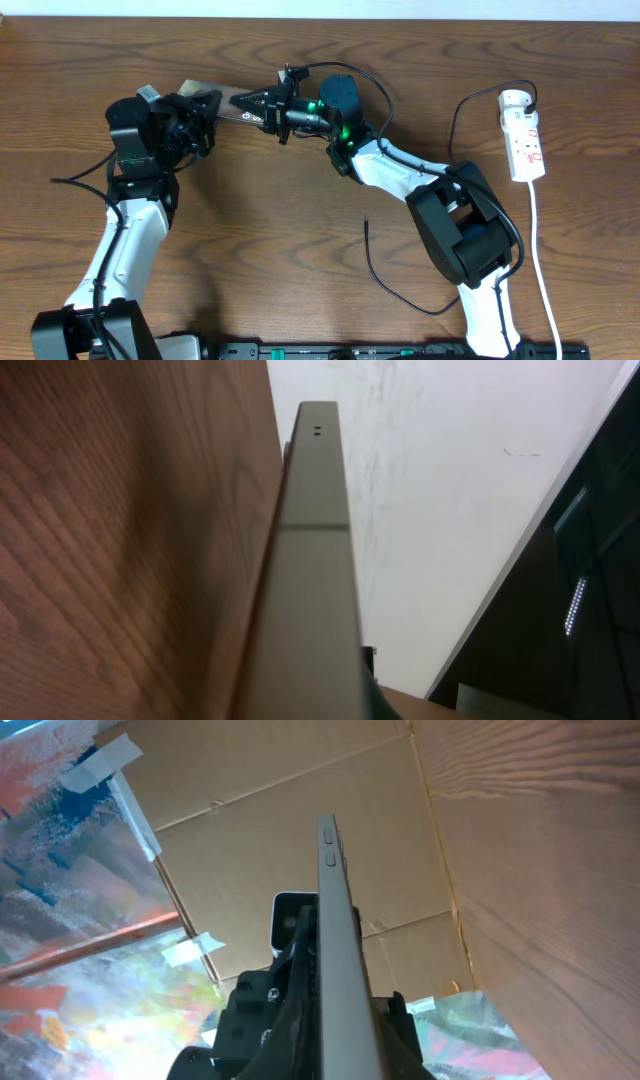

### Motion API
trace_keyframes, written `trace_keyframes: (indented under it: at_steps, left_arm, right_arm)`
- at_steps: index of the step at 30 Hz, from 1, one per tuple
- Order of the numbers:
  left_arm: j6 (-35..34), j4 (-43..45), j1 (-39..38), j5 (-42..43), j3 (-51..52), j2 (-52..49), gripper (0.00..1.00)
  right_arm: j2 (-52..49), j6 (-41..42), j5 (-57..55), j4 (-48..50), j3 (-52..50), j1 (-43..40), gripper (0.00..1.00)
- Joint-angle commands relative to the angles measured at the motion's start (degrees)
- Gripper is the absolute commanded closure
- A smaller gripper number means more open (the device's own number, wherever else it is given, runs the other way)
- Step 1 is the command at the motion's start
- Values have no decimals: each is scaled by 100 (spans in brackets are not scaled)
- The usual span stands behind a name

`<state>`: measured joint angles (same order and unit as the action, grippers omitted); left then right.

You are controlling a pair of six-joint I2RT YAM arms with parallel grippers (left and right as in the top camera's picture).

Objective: Plug charger to phone and switch on socket

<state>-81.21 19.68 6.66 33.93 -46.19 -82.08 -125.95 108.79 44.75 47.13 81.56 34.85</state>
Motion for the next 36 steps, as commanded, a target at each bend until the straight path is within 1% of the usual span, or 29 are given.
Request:
trace_keyframes:
  at_steps: [1,4,10,13,15,17,21,22,30,33,36]
  left_arm:
    - [13,33,9,-57,2,9,93]
    - [13,33,9,-57,2,9,93]
    - [13,33,9,-59,2,9,93]
    - [15,33,9,-59,2,9,93]
    - [15,33,9,-59,2,9,92]
    - [13,33,9,-59,2,9,92]
    - [15,33,9,-59,2,9,93]
    - [15,33,9,-61,2,9,92]
    - [111,35,164,-59,2,9,93]
    - [262,35,415,188,2,9,93]
    - [297,46,835,597,2,9,93]
  right_arm:
    - [116,-216,-63,20,83,7,87]
    - [116,-221,-61,20,83,7,83]
    - [116,-243,-59,20,83,7,82]
    - [116,-282,-24,20,83,7,76]
    - [116,-308,-24,20,83,7,67]
    - [116,-321,-24,20,83,7,55]
    - [116,-348,-22,20,83,7,8]
    - [116,-398,-22,22,83,7,1]
    - [116,-627,225,15,83,-101,1]
    - [116,-743,387,15,83,-234,1]
    - [116,-844,538,11,83,-415,1]
